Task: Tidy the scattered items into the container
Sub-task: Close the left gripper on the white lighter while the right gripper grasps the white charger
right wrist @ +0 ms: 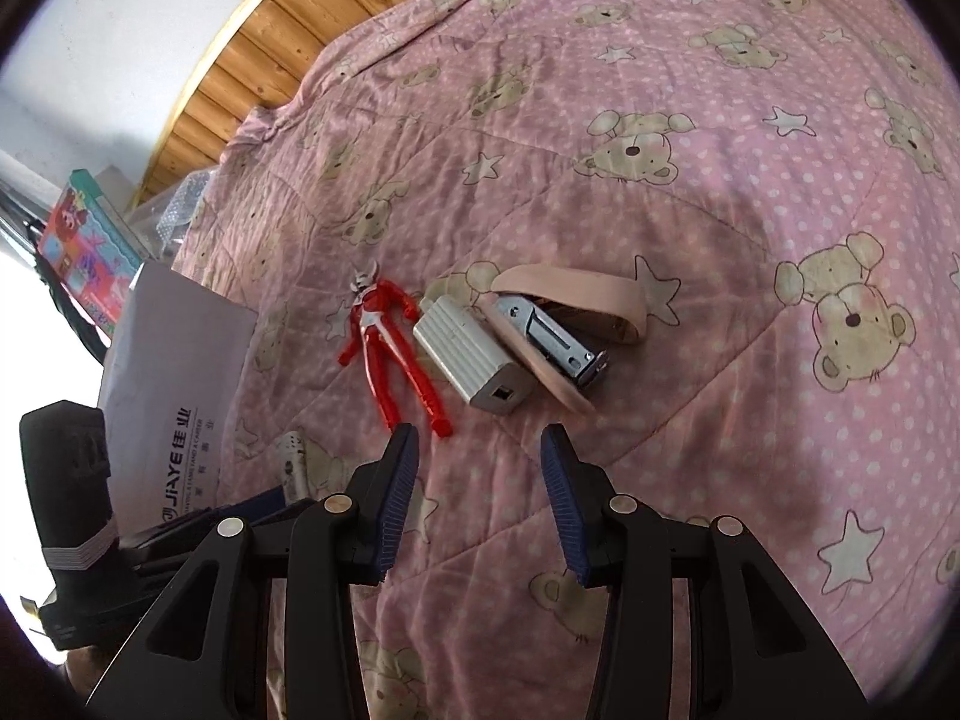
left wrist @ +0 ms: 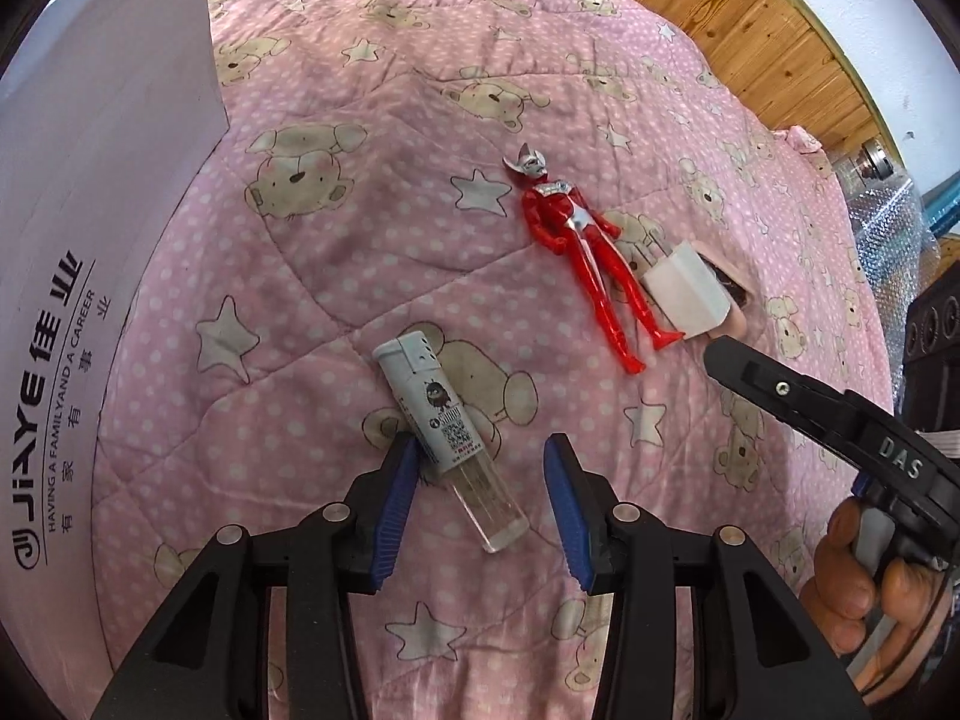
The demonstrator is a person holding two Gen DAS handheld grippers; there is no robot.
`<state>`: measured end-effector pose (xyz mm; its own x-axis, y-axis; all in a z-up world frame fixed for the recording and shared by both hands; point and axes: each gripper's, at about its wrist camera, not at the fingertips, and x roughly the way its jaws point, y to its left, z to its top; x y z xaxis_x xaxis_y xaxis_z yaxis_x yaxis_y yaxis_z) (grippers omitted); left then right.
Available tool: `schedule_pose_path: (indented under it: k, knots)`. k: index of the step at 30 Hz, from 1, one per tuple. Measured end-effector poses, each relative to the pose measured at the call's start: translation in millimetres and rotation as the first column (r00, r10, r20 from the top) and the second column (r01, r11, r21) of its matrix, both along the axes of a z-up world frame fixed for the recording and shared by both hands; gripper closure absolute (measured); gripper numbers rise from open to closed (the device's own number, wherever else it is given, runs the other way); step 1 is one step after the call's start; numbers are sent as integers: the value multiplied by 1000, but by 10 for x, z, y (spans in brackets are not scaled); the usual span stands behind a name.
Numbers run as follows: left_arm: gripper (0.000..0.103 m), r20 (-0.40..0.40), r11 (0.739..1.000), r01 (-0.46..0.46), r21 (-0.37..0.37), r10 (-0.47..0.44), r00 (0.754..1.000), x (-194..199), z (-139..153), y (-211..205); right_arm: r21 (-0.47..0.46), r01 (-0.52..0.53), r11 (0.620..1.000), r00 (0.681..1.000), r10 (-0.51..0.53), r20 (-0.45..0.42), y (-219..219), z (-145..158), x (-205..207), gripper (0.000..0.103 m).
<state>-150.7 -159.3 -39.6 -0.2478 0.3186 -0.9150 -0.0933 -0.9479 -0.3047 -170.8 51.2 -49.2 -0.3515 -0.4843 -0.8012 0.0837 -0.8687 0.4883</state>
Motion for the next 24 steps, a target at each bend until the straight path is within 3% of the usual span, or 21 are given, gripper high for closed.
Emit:
schedule_pose_path:
  k: [10,11,13,16,20,21,24]
  knots:
    - [58,-43,1000,1,2,-1,999,-85,-19,-13,63,-60,996,997,62,-40,-134,-39,-265,56]
    - [59,-50,1000,8,-3,-8,999,-89,-19,-4,71,-67,995,997,70,-44,-153,-36,-279,58]
    - [62,-68,1000,22,-21,-23,997,-100,-14,18,73,-83,994,995,86,-44,-177,-28,-272,71]
    - [69,-81,1000,21,-20,-22,996,-147,-17,5,58,-109,992,993,111,-38,-222,-6,-215,78]
    - [69,-73,1000,-7,16,8,997,-174,-32,-75,80,-124,989,991,127,-44,-292,-2,-162,74]
    - [69,-74,1000,-8,17,9,997,-171,-35,-73,90,-114,989,992,118,-46,-289,-12,-175,66]
    - [68,-84,1000,-1,1,1,996,-149,-35,-41,102,-91,991,994,97,-53,-287,-35,-230,64]
